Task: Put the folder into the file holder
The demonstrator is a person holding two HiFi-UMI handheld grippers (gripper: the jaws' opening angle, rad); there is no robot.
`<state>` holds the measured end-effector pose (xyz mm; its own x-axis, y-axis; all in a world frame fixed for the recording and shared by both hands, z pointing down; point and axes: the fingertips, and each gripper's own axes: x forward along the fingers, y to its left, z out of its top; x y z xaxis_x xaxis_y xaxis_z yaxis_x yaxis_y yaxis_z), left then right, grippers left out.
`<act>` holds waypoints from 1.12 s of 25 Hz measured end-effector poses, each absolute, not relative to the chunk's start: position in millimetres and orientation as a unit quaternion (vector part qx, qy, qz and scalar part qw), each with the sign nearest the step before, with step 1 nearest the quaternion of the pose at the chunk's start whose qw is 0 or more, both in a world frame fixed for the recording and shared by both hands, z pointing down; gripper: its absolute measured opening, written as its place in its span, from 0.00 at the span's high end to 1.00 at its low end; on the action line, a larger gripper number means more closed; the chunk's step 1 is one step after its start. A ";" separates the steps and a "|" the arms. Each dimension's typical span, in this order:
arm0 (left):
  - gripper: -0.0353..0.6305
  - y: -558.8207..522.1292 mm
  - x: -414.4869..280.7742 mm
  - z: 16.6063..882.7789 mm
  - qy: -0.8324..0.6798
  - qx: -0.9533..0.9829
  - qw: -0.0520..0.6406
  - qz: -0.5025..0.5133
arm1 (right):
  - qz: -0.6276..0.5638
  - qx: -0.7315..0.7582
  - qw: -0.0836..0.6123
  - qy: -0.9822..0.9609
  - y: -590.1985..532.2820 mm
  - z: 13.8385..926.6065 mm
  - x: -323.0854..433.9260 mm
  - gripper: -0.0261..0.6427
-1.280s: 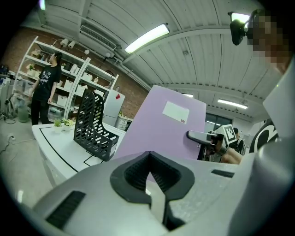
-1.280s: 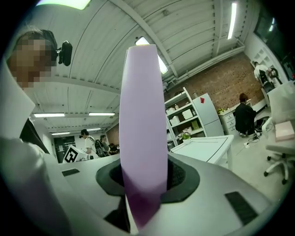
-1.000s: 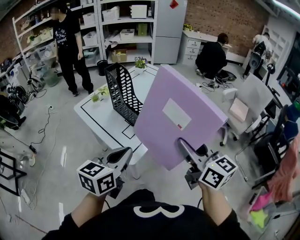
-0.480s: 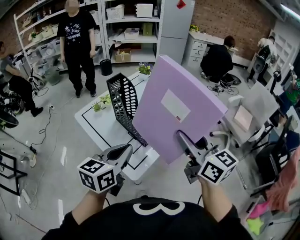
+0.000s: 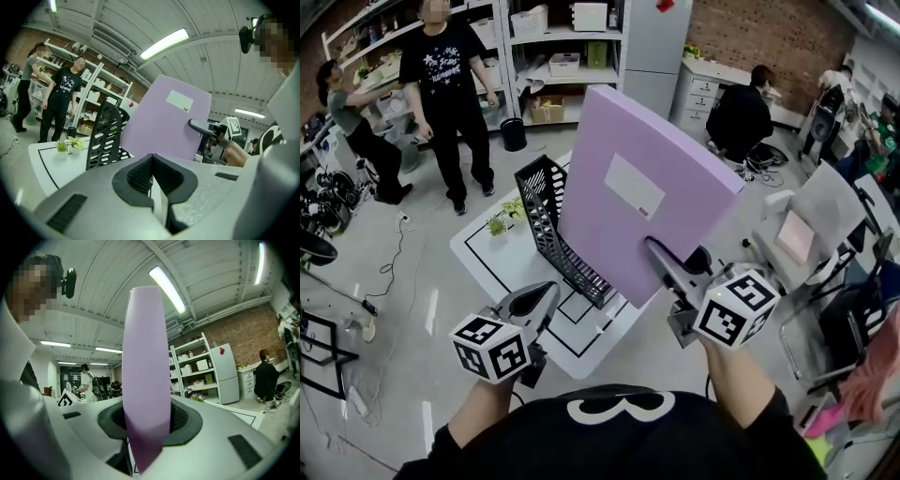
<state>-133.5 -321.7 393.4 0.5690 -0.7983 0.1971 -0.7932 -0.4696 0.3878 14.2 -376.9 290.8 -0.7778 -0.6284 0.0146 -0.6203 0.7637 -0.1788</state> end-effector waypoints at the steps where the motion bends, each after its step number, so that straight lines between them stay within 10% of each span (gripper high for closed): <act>1: 0.94 -325.4 -136.5 394.0 -0.467 0.856 0.222 -0.008 | -0.084 -0.329 0.022 0.940 -380.7 291.1 9.6 0.74; 28: 0.94 -339.9 -215.2 429.5 -0.549 0.801 0.239 -0.026 | -0.028 -0.309 -0.034 0.950 -432.8 337.7 -69.4 0.74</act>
